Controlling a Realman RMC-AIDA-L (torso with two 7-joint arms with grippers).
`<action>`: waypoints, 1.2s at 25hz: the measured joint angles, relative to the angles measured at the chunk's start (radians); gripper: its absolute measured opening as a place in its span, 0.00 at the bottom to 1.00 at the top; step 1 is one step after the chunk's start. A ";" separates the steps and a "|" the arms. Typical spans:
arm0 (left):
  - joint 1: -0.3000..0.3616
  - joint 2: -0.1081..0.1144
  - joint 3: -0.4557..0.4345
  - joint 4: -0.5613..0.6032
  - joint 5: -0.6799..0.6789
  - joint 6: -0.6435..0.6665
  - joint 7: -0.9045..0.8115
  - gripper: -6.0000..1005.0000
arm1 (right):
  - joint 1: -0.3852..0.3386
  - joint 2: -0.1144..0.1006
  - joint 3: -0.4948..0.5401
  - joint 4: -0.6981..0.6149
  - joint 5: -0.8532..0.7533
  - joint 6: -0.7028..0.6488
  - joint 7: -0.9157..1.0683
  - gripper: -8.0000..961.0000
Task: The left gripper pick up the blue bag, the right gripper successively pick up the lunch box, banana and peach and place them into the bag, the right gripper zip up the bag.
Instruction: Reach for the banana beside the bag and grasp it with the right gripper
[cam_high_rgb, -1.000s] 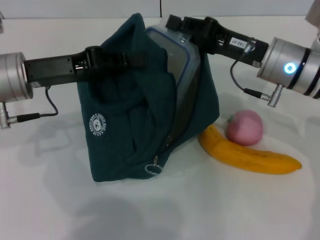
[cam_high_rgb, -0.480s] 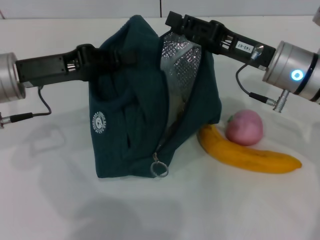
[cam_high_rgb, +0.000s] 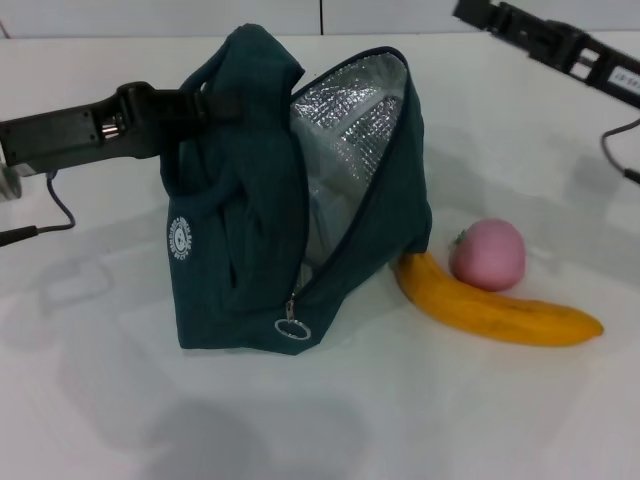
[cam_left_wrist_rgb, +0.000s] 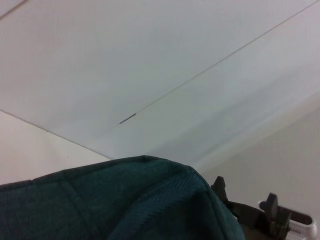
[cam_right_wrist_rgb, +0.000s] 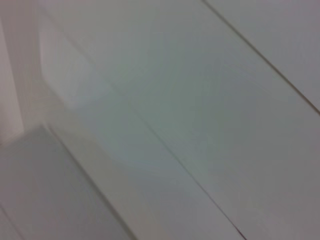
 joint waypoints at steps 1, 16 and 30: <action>0.001 0.001 0.000 0.000 0.000 0.000 0.000 0.05 | -0.011 -0.019 0.004 -0.036 -0.037 0.017 0.010 0.68; -0.001 0.001 0.000 0.005 0.001 0.000 0.000 0.05 | 0.107 -0.018 0.485 -0.916 -1.594 -0.296 0.918 0.76; -0.020 0.001 0.006 0.000 0.008 -0.003 -0.004 0.05 | 0.283 0.019 0.383 -0.767 -1.750 -0.564 0.764 0.76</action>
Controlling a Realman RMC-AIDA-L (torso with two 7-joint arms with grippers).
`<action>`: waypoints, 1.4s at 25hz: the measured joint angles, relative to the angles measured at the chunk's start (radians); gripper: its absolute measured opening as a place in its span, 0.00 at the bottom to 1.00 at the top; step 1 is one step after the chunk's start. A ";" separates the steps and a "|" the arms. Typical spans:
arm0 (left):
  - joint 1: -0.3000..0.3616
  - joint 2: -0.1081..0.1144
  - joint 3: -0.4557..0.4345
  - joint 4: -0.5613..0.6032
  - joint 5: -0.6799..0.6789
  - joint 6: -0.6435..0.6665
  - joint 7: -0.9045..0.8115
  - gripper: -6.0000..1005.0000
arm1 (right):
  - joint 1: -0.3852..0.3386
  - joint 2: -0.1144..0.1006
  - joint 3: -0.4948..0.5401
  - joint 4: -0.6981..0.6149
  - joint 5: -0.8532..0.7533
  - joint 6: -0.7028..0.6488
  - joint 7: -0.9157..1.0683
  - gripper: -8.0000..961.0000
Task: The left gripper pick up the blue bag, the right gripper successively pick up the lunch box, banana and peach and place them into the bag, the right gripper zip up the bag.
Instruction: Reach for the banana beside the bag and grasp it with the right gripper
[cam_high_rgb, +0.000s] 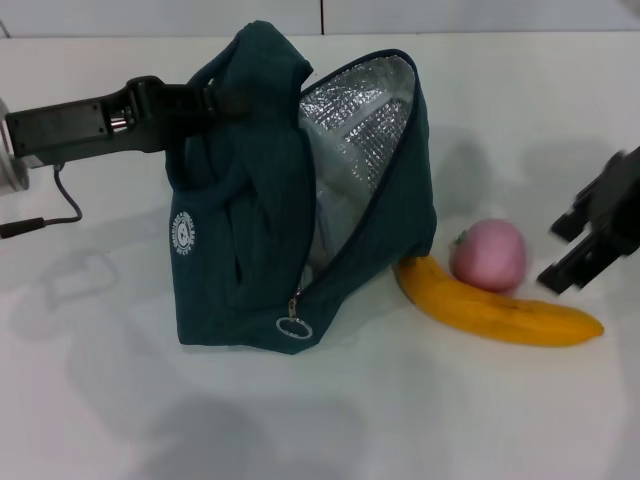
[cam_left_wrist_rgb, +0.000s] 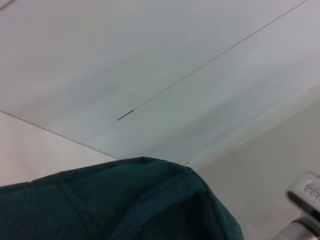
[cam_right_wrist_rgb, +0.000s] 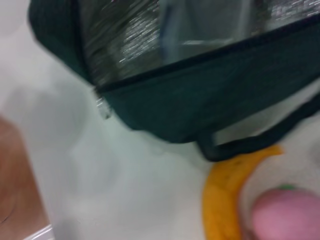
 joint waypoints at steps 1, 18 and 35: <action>-0.001 0.000 0.000 0.000 0.000 0.000 0.000 0.05 | 0.005 0.013 -0.002 0.023 -0.012 0.007 -0.026 0.76; -0.011 0.000 0.001 -0.001 0.013 -0.006 -0.001 0.05 | 0.003 0.098 -0.199 0.091 -0.132 0.232 -0.107 0.76; -0.011 -0.001 0.002 -0.001 0.013 -0.006 0.003 0.05 | 0.003 0.101 -0.294 0.150 -0.063 0.299 -0.107 0.75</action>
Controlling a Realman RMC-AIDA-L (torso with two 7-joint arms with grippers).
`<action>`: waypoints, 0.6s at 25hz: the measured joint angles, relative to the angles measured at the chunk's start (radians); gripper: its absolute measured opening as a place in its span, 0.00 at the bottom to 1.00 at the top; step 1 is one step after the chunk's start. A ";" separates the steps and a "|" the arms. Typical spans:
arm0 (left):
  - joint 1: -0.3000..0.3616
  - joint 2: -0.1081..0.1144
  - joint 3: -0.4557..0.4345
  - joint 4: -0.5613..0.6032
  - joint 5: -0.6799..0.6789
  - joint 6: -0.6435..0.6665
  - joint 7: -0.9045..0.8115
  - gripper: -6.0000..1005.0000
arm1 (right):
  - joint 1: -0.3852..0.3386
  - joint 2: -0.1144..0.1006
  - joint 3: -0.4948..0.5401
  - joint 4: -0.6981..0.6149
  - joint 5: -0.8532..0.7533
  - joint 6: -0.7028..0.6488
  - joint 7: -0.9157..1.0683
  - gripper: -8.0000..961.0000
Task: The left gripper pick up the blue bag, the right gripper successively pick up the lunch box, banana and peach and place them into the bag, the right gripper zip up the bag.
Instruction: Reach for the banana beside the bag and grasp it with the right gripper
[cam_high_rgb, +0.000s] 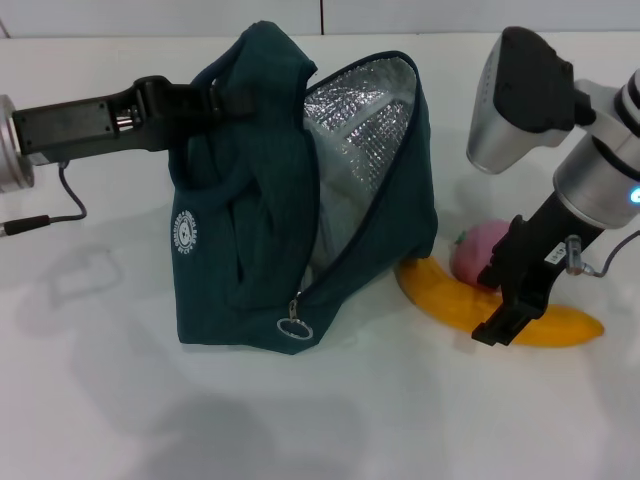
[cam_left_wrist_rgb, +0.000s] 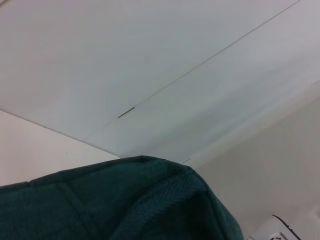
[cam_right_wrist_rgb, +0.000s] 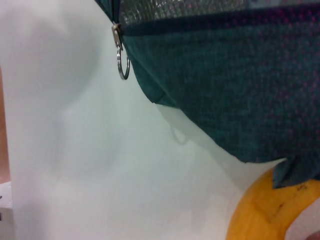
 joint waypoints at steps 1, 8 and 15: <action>0.000 0.000 0.000 0.000 0.000 0.000 0.000 0.05 | -0.001 0.000 -0.004 0.003 0.000 0.005 0.000 0.75; 0.000 -0.002 0.000 0.000 0.000 0.000 0.001 0.05 | -0.002 0.000 -0.023 0.018 -0.002 0.018 0.000 0.74; 0.002 -0.002 0.000 0.000 0.000 0.000 0.001 0.05 | -0.002 0.000 -0.042 0.024 -0.009 0.034 0.000 0.73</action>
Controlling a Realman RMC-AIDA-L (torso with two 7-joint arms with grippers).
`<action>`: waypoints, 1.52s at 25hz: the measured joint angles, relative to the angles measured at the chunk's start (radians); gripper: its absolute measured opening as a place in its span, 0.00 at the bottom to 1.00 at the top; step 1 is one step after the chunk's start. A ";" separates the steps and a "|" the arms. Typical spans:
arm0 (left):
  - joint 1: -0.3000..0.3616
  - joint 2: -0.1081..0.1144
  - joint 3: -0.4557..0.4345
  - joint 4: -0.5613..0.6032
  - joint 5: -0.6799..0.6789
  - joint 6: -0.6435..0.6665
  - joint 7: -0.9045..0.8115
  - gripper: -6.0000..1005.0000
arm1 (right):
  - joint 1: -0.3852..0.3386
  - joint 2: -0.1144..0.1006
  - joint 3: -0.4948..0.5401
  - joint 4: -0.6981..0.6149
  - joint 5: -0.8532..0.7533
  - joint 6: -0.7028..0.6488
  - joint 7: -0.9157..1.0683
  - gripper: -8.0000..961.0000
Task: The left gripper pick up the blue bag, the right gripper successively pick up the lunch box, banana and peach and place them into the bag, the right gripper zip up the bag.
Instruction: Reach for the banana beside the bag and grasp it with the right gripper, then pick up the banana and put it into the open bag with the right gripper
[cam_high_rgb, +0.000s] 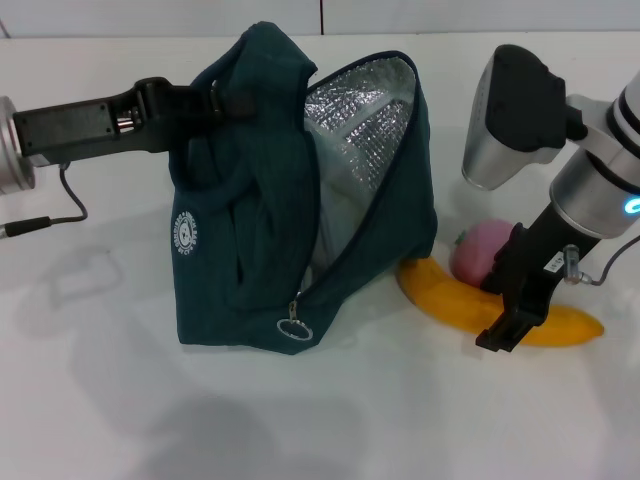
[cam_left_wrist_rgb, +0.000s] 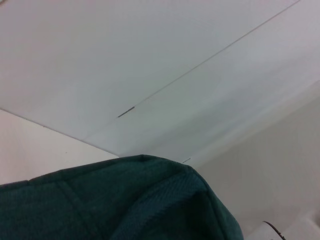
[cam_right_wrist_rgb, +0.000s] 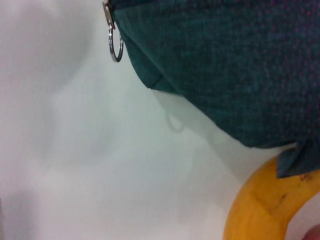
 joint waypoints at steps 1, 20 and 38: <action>0.000 0.000 0.000 0.000 0.000 0.000 0.000 0.05 | 0.000 0.000 -0.004 0.002 0.000 0.002 0.000 0.73; 0.000 0.000 0.000 0.000 0.000 0.000 0.000 0.05 | -0.011 0.000 -0.041 0.016 -0.003 0.043 -0.003 0.71; 0.001 0.003 -0.001 0.000 -0.004 0.000 0.000 0.05 | -0.024 -0.003 -0.026 -0.015 0.026 -0.003 0.000 0.42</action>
